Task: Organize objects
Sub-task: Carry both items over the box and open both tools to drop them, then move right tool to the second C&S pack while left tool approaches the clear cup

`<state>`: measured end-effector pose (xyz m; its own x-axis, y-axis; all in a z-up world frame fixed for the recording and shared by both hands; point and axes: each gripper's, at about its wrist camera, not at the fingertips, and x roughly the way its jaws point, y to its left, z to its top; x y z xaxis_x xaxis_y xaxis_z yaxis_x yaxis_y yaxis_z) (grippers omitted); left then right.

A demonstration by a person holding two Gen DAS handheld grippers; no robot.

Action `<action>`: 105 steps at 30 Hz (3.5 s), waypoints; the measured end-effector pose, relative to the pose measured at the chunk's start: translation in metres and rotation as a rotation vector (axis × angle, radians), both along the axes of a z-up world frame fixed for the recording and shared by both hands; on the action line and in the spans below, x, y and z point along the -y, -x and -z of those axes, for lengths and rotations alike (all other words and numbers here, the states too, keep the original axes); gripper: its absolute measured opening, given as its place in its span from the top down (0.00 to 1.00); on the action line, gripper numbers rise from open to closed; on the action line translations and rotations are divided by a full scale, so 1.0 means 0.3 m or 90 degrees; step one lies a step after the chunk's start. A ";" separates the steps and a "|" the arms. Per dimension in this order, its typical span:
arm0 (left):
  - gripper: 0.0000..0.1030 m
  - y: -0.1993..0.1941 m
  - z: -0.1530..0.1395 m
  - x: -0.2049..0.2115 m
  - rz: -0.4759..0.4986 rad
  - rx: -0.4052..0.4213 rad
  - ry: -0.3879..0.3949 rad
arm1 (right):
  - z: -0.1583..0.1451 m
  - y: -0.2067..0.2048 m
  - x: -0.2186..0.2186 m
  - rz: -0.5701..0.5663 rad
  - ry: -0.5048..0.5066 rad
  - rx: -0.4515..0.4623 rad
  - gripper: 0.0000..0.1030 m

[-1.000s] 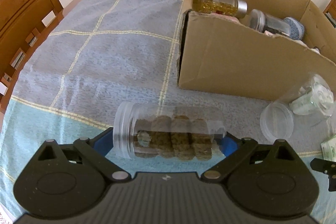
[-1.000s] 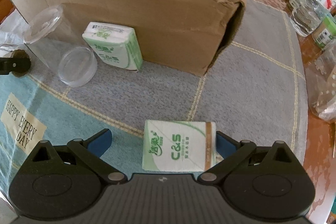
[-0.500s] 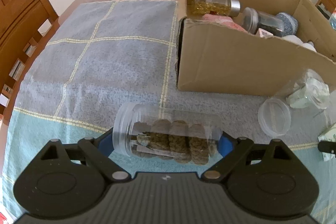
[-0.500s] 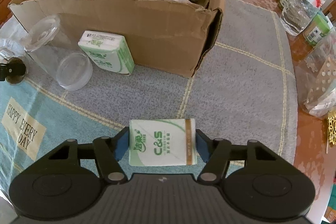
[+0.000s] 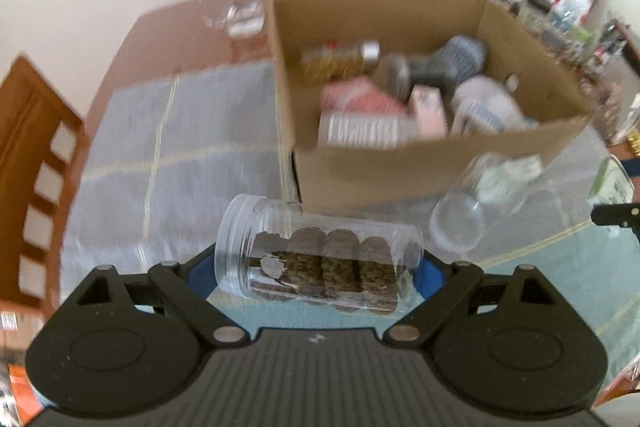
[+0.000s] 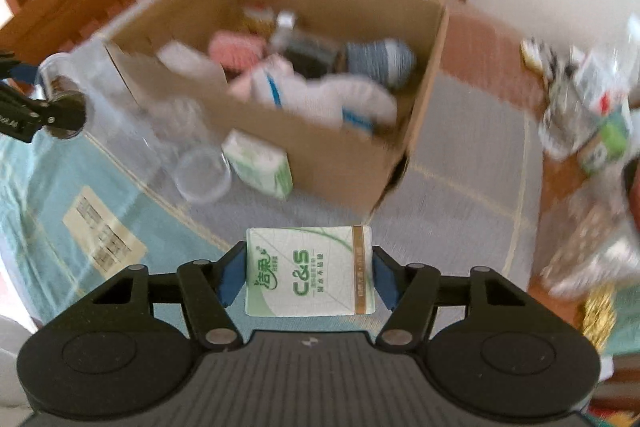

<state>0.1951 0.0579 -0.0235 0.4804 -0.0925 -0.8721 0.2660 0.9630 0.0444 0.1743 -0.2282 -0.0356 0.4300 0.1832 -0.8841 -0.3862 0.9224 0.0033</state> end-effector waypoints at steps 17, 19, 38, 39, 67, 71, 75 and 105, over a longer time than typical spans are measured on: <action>0.10 -0.302 -0.168 0.170 0.080 0.103 0.019 | -0.205 -0.130 -0.045 -0.042 -0.024 0.101 0.33; 0.09 -0.333 -0.162 0.181 0.071 0.114 0.010 | -0.206 -0.142 -0.045 -0.041 -0.024 0.103 0.33; 0.05 -0.243 -0.119 0.072 0.018 0.079 0.049 | -0.204 -0.297 -0.076 -0.041 -0.012 0.115 0.33; 0.05 -0.231 -0.118 0.064 0.012 0.076 0.049 | -0.206 -0.309 -0.078 -0.041 -0.011 0.117 0.33; 0.05 -0.065 -0.026 0.082 -0.013 0.022 0.067 | -0.199 -0.240 -0.109 0.002 0.029 0.144 0.00; 0.05 -0.054 -0.018 0.112 -0.017 0.028 0.067 | -0.182 -0.189 -0.096 0.028 0.024 0.140 0.00; 0.05 -0.043 0.003 0.141 -0.034 0.023 0.080 | -0.142 -0.138 -0.074 0.091 0.005 0.122 0.00; 0.04 -0.023 0.150 -0.006 -0.202 -0.028 0.066 | 0.042 -0.044 -0.022 0.206 -0.006 0.022 0.00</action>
<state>0.2019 0.0596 -0.0686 0.4619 -0.0341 -0.8863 -0.0479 0.9968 -0.0633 0.1876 -0.2216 -0.0483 0.4962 0.0400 -0.8673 -0.0735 0.9973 0.0040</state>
